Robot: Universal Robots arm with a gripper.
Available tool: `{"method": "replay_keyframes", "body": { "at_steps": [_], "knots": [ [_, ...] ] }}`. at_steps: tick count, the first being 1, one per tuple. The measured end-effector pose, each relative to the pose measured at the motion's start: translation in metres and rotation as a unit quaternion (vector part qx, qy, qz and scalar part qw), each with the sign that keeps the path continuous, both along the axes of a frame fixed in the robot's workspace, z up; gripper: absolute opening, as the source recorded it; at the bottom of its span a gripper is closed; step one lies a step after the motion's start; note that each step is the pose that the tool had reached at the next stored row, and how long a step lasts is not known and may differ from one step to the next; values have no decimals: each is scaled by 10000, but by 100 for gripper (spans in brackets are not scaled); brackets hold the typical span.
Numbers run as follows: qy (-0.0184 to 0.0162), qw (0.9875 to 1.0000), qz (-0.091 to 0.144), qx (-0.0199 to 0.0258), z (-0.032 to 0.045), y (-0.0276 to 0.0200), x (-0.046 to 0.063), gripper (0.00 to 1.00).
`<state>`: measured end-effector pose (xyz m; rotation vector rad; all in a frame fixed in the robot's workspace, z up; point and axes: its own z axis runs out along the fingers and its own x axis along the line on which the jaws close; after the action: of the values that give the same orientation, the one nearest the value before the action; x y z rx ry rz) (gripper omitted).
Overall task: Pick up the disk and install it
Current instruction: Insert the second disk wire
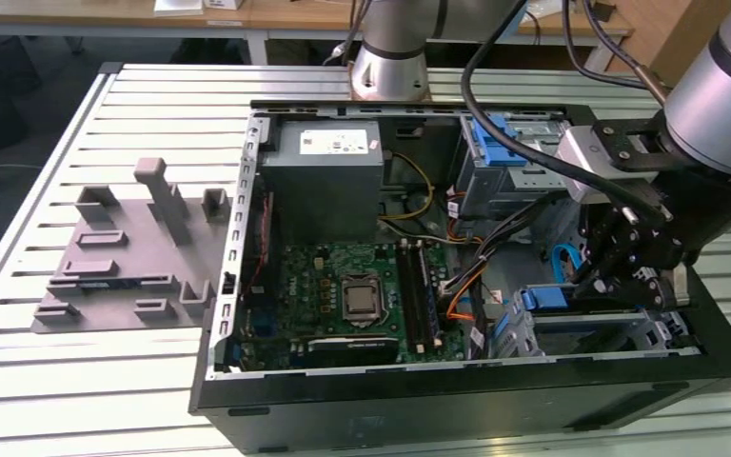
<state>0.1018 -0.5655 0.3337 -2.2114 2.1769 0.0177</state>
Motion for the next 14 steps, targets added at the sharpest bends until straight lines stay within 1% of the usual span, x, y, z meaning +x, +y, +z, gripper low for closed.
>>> {"method": "replay_keyframes", "body": {
  "at_steps": [9,14],
  "knots": [
    [0,10000,-43,0,16,1,0,16],
    [0,9999,-131,-1,14,1,1,16]
  ]
}}
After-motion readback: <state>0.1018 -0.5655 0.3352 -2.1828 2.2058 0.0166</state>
